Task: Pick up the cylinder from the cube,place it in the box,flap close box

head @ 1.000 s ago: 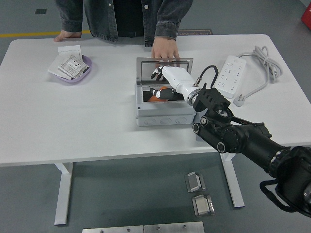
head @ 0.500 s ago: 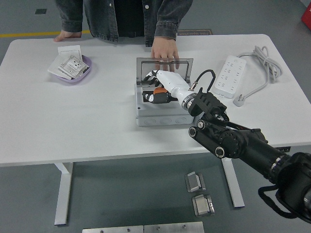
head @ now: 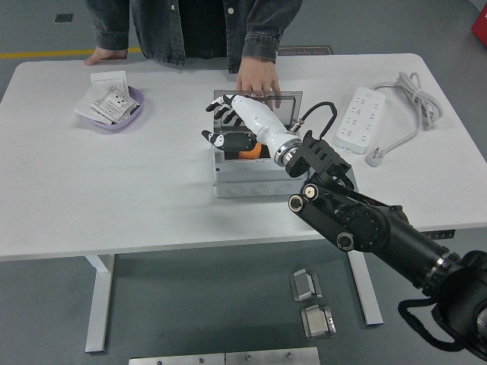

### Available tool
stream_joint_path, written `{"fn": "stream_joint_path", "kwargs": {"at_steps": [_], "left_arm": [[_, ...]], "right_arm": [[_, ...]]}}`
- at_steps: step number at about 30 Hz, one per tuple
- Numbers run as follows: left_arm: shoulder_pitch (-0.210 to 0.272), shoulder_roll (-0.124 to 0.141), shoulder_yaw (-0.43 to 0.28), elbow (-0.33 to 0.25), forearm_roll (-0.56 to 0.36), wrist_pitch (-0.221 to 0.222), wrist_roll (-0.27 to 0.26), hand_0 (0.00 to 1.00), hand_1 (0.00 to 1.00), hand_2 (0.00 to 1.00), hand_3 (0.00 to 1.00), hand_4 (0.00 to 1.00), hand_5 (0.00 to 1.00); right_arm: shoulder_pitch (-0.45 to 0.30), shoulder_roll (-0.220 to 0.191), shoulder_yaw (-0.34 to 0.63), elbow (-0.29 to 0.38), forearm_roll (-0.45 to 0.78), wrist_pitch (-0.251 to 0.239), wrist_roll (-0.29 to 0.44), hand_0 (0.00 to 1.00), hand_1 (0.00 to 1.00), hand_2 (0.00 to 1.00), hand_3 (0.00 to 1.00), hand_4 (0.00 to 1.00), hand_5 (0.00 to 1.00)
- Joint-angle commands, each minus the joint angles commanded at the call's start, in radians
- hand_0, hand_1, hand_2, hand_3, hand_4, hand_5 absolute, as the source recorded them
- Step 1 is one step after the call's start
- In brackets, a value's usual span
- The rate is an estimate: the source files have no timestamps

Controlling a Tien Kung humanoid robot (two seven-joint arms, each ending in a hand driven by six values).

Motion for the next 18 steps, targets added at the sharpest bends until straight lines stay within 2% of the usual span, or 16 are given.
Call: {"fn": "stream_joint_path", "kwargs": {"at_steps": [18], "left_arm": [[-0.008,0.002,-0.004,0.0,0.018,-0.002,0.001,0.635,0.637,0.593,0.592,0.652,0.204]], "right_arm": [[-0.009,0.0,-0.092,-0.107,0.238,-0.03,0.062,0.496,0.513,0.639,0.706,0.747,0.404]]}}
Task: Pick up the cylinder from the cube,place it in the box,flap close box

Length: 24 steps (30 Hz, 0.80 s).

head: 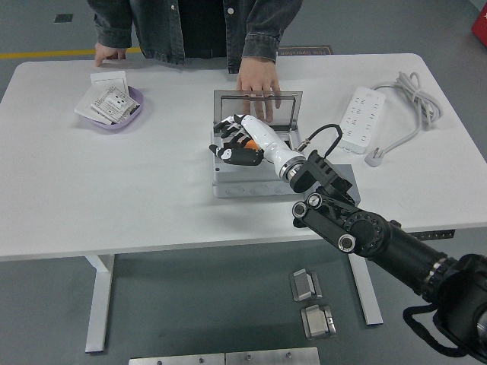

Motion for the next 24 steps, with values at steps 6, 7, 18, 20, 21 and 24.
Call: {"fn": "stream_joint_path", "kwargs": {"at_steps": [6,7,18,20,21,24], "left_arm": [[-0.002,-0.001,0.0,0.0,0.002,-0.001,-0.001,0.635,0.637,0.593,0.593,0.652,0.204],[-0.001,-0.001,0.001,0.0,0.002,-0.001,-0.001,0.635,0.637,0.593,0.593,0.652,0.204],[0.004,-0.001,0.01,0.0,-0.015,0.0,-0.005,0.635,0.637,0.593,0.592,0.652,0.204],[0.004,-0.001,0.011,0.0,-0.018,0.0,-0.006,0.635,0.637,0.593,0.592,0.652,0.204],[0.004,-0.001,0.012,0.0,-0.02,0.0,-0.006,0.635,0.637,0.592,0.592,0.652,0.204],[0.005,-0.003,0.017,0.0,-0.026,0.0,-0.008,0.635,0.637,0.592,0.592,0.652,0.204]], "right_arm": [[0.0,0.0,-0.009,-0.004,0.007,0.003,0.006,0.496,0.516,0.64,0.707,0.745,0.405],[-0.001,0.0,-0.009,-0.005,0.007,0.006,0.007,0.496,0.516,0.64,0.707,0.745,0.405],[-0.005,0.0,0.02,-0.011,-0.03,0.036,0.008,0.536,0.529,0.647,0.705,0.738,0.417],[-0.004,0.0,0.032,-0.011,-0.046,0.042,0.007,0.536,0.529,0.647,0.705,0.738,0.417],[-0.004,0.0,0.038,-0.012,-0.053,0.045,0.007,0.538,0.528,0.648,0.706,0.738,0.418],[-0.005,-0.001,0.058,-0.012,-0.077,0.054,0.003,0.538,0.528,0.648,0.706,0.738,0.418]]}}
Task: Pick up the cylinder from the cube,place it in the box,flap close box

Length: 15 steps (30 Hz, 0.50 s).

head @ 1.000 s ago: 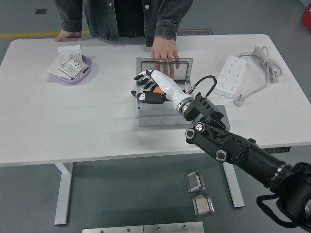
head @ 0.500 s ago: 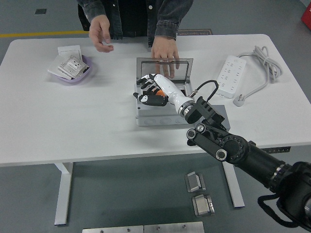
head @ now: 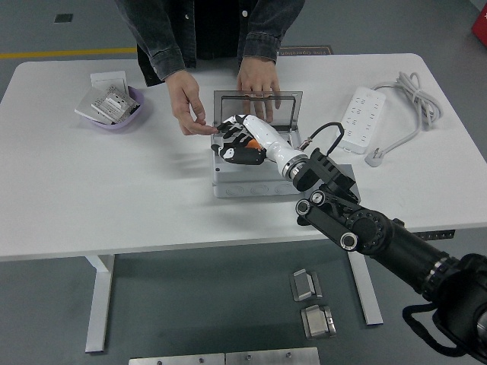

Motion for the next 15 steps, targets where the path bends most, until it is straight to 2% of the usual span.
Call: {"fn": "stream_joint_path", "kwargs": {"at_steps": [9,15], "left_arm": [[0.006,-0.003,0.005,0.0,-0.01,0.001,0.0,0.636,0.636,0.589,0.592,0.652,0.207],[0.008,-0.004,0.006,0.0,-0.015,0.003,-0.001,0.636,0.636,0.589,0.592,0.652,0.208]], "right_arm": [[-0.02,-0.046,0.06,0.039,-0.059,0.025,-0.012,0.567,0.527,0.65,0.706,0.731,0.409],[-0.042,-0.092,0.097,0.098,-0.092,0.05,-0.036,0.581,0.531,0.65,0.706,0.732,0.41]]}}
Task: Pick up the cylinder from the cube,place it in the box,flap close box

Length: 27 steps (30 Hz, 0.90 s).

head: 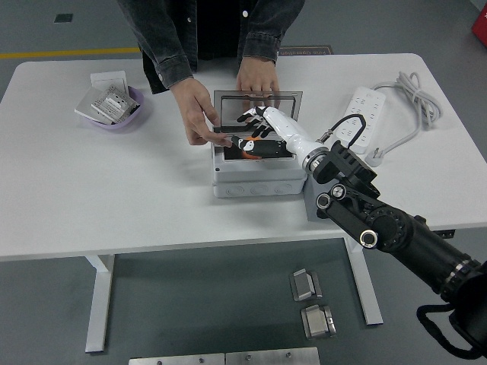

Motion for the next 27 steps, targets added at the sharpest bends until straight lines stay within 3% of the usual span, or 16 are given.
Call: {"fn": "stream_joint_path", "kwargs": {"at_steps": [9,13,20,27], "left_arm": [[0.006,0.0,-0.003,0.0,-0.001,0.001,0.002,0.636,0.635,0.588,0.592,0.651,0.208],[0.005,0.002,-0.004,0.0,-0.001,0.001,0.002,0.636,0.636,0.587,0.592,0.652,0.207],[-0.001,0.006,-0.007,0.0,0.003,0.002,0.002,0.636,0.636,0.586,0.592,0.652,0.208],[-0.006,0.012,-0.009,0.0,0.005,0.003,0.006,0.636,0.636,0.586,0.592,0.652,0.208]], "right_arm": [[0.015,-0.066,0.07,0.111,-0.064,0.073,-0.06,0.58,0.532,0.651,0.71,0.731,0.409],[0.035,-0.08,0.096,0.131,-0.083,0.099,-0.075,0.579,0.534,0.655,0.716,0.732,0.413],[0.077,-0.074,0.124,0.105,-0.122,0.116,-0.082,0.573,0.537,0.656,0.721,0.734,0.423],[0.137,-0.049,0.145,0.012,-0.153,0.117,-0.063,0.586,0.546,0.657,0.725,0.747,0.458]]}}
